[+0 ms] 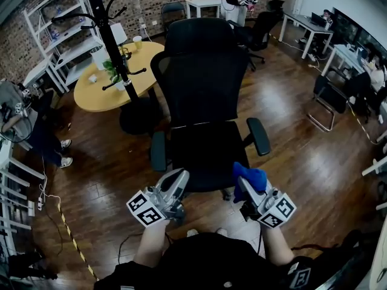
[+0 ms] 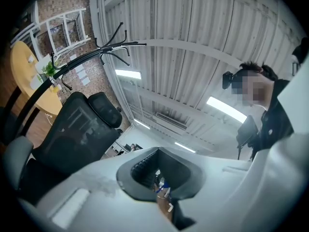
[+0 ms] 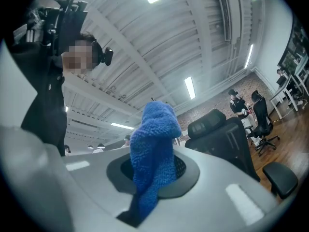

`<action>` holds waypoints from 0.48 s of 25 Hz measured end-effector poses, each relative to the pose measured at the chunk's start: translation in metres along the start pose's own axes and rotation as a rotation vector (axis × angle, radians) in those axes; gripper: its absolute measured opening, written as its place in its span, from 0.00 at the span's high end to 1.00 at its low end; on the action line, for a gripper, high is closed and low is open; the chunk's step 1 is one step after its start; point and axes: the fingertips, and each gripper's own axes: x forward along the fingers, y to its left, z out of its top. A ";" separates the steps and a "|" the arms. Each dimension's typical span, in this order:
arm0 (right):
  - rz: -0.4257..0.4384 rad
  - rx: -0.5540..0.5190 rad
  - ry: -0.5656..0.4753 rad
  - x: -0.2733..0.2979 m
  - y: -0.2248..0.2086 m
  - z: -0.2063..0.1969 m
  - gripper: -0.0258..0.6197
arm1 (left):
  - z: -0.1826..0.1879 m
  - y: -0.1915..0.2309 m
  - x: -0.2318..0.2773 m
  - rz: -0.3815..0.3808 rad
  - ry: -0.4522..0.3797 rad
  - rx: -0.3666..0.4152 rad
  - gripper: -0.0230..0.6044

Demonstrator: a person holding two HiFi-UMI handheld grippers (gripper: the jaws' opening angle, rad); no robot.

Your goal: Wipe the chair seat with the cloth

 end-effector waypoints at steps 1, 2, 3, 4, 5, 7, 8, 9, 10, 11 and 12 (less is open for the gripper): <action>0.004 0.000 -0.001 0.000 0.001 0.000 0.91 | -0.001 -0.002 -0.001 0.001 0.003 0.002 0.98; 0.010 0.001 -0.002 0.001 0.003 0.000 0.91 | -0.002 -0.004 -0.002 0.002 0.005 0.003 0.98; 0.016 0.001 -0.003 0.002 0.004 0.000 0.91 | -0.002 -0.004 -0.003 0.004 0.004 0.002 0.98; 0.023 0.001 -0.002 0.005 0.006 0.000 0.91 | -0.001 -0.005 -0.004 0.006 0.004 0.001 0.98; 0.031 0.000 -0.001 0.007 0.007 -0.001 0.91 | 0.000 -0.005 -0.005 0.008 0.003 0.001 0.98; 0.041 -0.002 0.002 0.010 0.009 -0.001 0.91 | 0.001 -0.005 -0.008 0.014 -0.001 0.003 0.98; 0.043 -0.002 0.002 0.011 0.009 -0.002 0.91 | 0.002 -0.005 -0.010 0.017 -0.004 0.005 0.98; 0.045 -0.002 0.002 0.011 0.010 -0.002 0.91 | 0.003 -0.005 -0.011 0.018 -0.006 0.007 0.98; 0.048 0.000 0.001 0.011 0.011 -0.003 0.91 | 0.003 -0.006 -0.012 0.018 -0.007 0.009 0.98; 0.051 0.001 0.002 0.012 0.011 -0.003 0.91 | 0.004 -0.006 -0.012 0.019 -0.007 0.011 0.98; 0.054 0.002 0.003 0.013 0.012 -0.003 0.91 | 0.005 -0.005 -0.012 0.020 -0.007 0.013 0.98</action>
